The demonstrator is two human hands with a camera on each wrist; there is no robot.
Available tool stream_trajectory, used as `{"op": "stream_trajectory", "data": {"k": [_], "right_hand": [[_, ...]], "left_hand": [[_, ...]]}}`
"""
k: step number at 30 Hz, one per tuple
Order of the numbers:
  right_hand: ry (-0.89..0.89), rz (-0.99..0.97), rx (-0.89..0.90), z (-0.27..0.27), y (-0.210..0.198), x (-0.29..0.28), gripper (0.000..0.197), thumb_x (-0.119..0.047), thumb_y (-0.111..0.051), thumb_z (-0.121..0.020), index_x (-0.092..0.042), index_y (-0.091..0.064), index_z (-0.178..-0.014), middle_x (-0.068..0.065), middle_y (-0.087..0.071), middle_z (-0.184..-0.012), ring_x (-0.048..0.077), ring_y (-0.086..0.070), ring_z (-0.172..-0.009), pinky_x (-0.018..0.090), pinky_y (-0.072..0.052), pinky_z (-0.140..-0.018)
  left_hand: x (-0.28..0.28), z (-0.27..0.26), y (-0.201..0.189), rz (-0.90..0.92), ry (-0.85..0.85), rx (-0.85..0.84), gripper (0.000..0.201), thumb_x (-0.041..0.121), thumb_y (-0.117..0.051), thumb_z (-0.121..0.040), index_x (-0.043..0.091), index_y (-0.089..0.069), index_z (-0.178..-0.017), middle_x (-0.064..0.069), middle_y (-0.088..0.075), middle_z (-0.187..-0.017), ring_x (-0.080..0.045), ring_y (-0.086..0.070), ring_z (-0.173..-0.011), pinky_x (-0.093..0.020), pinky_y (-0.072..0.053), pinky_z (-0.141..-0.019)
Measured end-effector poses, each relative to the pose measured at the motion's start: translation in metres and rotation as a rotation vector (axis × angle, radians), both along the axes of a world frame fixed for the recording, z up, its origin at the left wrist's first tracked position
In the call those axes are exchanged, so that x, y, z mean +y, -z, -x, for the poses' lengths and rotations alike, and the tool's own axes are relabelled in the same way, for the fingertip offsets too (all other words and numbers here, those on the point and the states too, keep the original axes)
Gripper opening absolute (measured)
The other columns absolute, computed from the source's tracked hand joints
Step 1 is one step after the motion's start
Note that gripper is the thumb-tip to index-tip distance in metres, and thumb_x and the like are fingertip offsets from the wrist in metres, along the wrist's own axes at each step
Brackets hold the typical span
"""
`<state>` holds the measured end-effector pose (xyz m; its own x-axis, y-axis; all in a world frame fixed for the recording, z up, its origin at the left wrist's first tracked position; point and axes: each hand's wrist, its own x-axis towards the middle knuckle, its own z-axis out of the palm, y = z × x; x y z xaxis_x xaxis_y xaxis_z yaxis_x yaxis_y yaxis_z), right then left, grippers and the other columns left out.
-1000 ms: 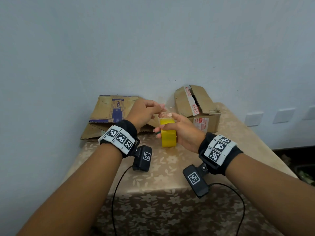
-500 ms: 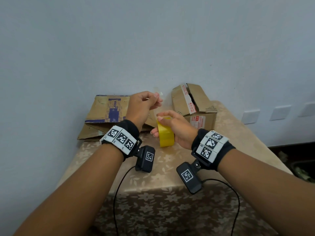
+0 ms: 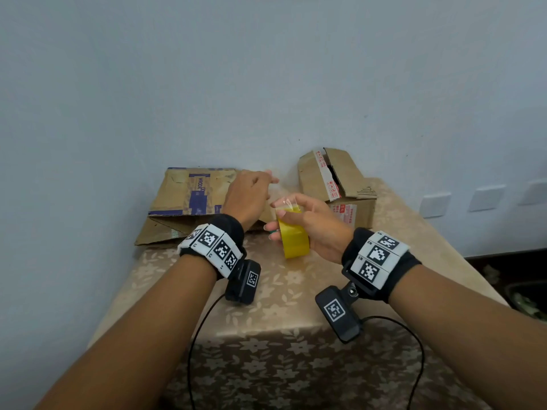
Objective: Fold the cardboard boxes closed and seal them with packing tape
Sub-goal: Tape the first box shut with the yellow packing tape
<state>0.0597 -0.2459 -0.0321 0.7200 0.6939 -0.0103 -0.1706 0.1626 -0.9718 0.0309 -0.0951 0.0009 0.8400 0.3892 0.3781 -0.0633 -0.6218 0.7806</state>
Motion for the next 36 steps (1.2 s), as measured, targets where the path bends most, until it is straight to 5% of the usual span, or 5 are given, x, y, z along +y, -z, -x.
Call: {"op": "stream_trajectory", "data": {"k": [4, 13, 23, 30, 36], "right_hand": [[0.050, 0.024, 0.010, -0.001, -0.001, -0.003, 0.014, -0.003, -0.058, -0.101, -0.008, -0.064, -0.112, 0.025, -0.074, -0.090, 0.029, -0.071, -0.066, 0.049, -0.060, -0.082], [0.195, 0.005, 0.036, -0.005, -0.003, -0.007, 0.014, -0.007, -0.059, -0.096, -0.003, -0.068, -0.107, 0.021, -0.072, -0.076, 0.028, -0.067, -0.056, 0.033, -0.060, -0.060], [0.230, -0.041, 0.160, -0.009, -0.001, -0.005, 0.048, -0.041, -0.047, -0.108, 0.002, -0.068, -0.112, 0.027, -0.073, -0.081, 0.028, -0.067, -0.052, 0.034, -0.059, -0.058], [0.278, -0.035, 0.148, -0.002, -0.004, -0.006, 0.051, -0.051, -0.063, -0.097, -0.001, -0.071, -0.098, 0.024, -0.073, -0.075, 0.025, -0.067, -0.050, 0.031, -0.060, -0.057], [0.319, -0.046, 0.161, 0.001, -0.006, -0.008, 0.065, -0.059, -0.067, -0.090, 0.005, -0.071, -0.099, 0.024, -0.073, -0.072, 0.023, -0.067, -0.049, 0.030, -0.061, -0.056]], "left_hand": [[-0.005, -0.002, -0.005, 0.113, 0.056, 0.120, 0.035, 0.017, -0.035, -0.105, 0.010, -0.068, -0.114, -0.002, -0.061, -0.113, -0.017, -0.070, -0.086, -0.034, -0.061, -0.056], [-0.001, -0.006, -0.003, 0.232, 0.106, 0.439, 0.026, 0.010, -0.039, -0.104, 0.006, -0.061, -0.118, -0.015, -0.065, -0.119, -0.019, -0.067, -0.058, -0.029, -0.058, -0.048], [0.002, -0.009, 0.023, -0.148, 0.273, 0.903, 0.022, 0.004, -0.046, -0.104, 0.015, -0.055, -0.121, -0.021, -0.066, -0.114, -0.022, -0.069, -0.066, -0.051, -0.061, -0.084], [0.007, -0.010, 0.022, -0.222, 0.261, 0.900, 0.028, -0.009, -0.057, -0.096, 0.009, -0.055, -0.117, -0.013, -0.069, -0.091, -0.017, -0.071, -0.065, -0.035, -0.063, -0.069], [0.012, -0.004, 0.021, -0.287, 0.253, 0.886, 0.058, -0.008, -0.065, -0.092, 0.013, -0.051, -0.144, -0.013, -0.055, -0.143, -0.019, -0.074, -0.067, -0.038, -0.064, -0.074]]}}
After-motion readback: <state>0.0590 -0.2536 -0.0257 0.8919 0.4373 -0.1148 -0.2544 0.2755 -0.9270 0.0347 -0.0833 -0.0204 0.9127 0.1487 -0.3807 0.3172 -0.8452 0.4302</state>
